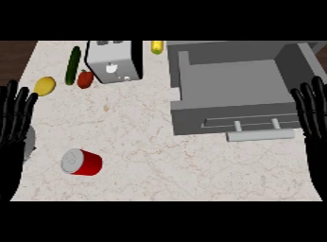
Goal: Pick up the can, place it into the drawer and close the drawer
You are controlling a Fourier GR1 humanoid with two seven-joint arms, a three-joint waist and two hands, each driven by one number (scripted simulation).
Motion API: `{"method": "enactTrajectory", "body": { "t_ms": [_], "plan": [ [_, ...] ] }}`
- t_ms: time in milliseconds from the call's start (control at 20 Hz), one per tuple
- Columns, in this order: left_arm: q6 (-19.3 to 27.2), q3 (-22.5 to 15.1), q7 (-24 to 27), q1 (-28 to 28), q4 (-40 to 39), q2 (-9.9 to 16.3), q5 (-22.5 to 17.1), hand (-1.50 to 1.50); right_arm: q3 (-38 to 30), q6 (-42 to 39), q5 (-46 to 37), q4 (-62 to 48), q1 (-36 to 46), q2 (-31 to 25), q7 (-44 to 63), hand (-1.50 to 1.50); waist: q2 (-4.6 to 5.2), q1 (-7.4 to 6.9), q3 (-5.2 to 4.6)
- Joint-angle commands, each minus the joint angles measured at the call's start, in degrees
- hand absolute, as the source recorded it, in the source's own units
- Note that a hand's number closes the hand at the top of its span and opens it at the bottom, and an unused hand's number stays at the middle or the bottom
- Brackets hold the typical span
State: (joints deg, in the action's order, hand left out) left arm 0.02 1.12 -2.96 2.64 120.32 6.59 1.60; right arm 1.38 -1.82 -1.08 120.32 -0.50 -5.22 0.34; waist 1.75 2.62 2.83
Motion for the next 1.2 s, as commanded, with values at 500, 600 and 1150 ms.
{"method": "enactTrajectory", "body": {
  "t_ms": [500,600,1150],
  "plan": [
    [12.81,-13.85,-18.81,7.93,7.62,-6.52,13.45,-1.50,-4.73,3.29,1.17,-0.31,-2.12,-0.56,14.24,-1.50,-1.95,-2.76,-2.78],
    [15.71,-18.00,-20.49,9.15,9.14,-6.55,17.75,-1.50,-4.35,2.16,1.55,-1.12,-5.23,0.00,11.34,-1.50,-1.91,-2.64,-2.77],
    [20.46,-20.81,-27.20,8.05,11.01,-6.58,21.07,-1.50,-10.51,-1.81,6.17,-1.73,-7.30,-1.98,9.05,-1.50,-1.78,-2.57,-2.81]
  ]
}}
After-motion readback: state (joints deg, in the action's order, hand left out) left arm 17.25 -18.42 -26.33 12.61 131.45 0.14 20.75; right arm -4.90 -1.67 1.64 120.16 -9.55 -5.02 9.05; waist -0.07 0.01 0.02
